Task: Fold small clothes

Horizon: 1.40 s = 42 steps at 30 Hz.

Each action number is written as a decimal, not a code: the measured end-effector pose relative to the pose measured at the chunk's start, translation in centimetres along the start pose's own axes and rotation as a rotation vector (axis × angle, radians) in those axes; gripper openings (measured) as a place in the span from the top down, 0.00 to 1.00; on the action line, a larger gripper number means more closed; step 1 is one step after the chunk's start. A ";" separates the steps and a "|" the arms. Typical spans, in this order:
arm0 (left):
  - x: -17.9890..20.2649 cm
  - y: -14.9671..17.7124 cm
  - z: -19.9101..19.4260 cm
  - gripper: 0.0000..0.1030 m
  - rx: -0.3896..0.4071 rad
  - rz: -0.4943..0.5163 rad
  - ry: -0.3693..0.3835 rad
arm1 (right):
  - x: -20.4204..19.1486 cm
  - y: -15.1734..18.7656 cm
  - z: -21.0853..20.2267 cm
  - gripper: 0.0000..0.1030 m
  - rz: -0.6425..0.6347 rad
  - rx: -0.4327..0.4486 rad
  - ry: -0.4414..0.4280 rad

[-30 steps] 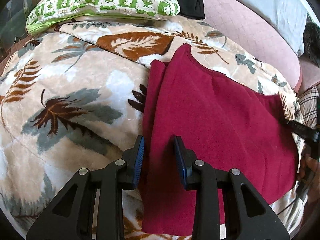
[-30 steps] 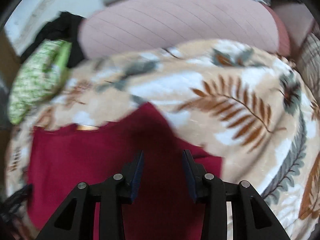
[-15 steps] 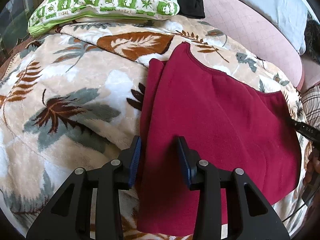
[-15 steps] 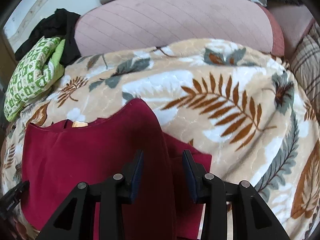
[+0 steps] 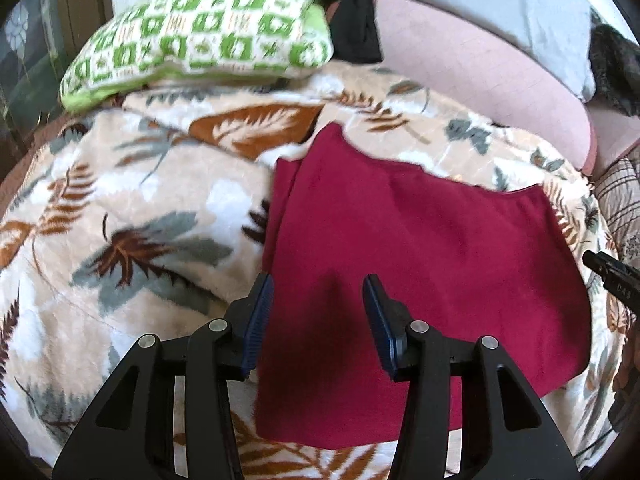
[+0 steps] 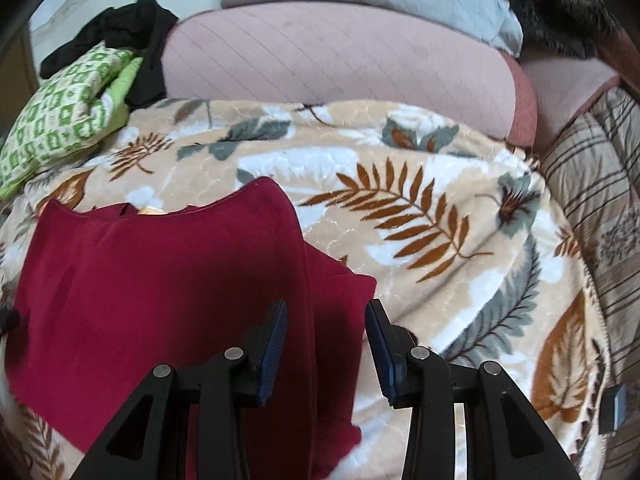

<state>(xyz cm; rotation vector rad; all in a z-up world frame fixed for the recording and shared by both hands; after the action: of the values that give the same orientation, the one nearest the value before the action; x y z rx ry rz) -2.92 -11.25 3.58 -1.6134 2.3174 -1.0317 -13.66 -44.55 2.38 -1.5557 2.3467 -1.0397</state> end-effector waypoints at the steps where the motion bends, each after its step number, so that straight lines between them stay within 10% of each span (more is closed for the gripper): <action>1: 0.4 -0.1 0.0 0.55 -0.004 0.009 0.007 | 0.1 0.1 -0.6 0.62 -0.006 0.013 0.001; 30: 1.6 1.7 2.1 0.55 -0.067 0.051 0.006 | -3.2 2.8 -4.0 0.62 -0.148 0.115 0.027; 42: 0.8 1.7 3.7 0.55 -0.100 0.040 -0.018 | -2.8 3.4 0.2 0.62 -0.053 -0.043 -0.102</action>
<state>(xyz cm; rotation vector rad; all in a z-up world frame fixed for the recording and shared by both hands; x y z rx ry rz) -2.85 -13.31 0.03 -1.5972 2.4146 -0.9033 -14.90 -41.51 -0.57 -1.6528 2.2865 -0.9029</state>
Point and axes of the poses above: each gripper's, at about its wrist camera, not at the fingertips, and z roughly the way its jaws point, x to its right, y to its underside, the point moved 4 cm from there along z, roughly the way its jaws point, and after that the axes turned 14 degrees about y, right-handed, at the moved point
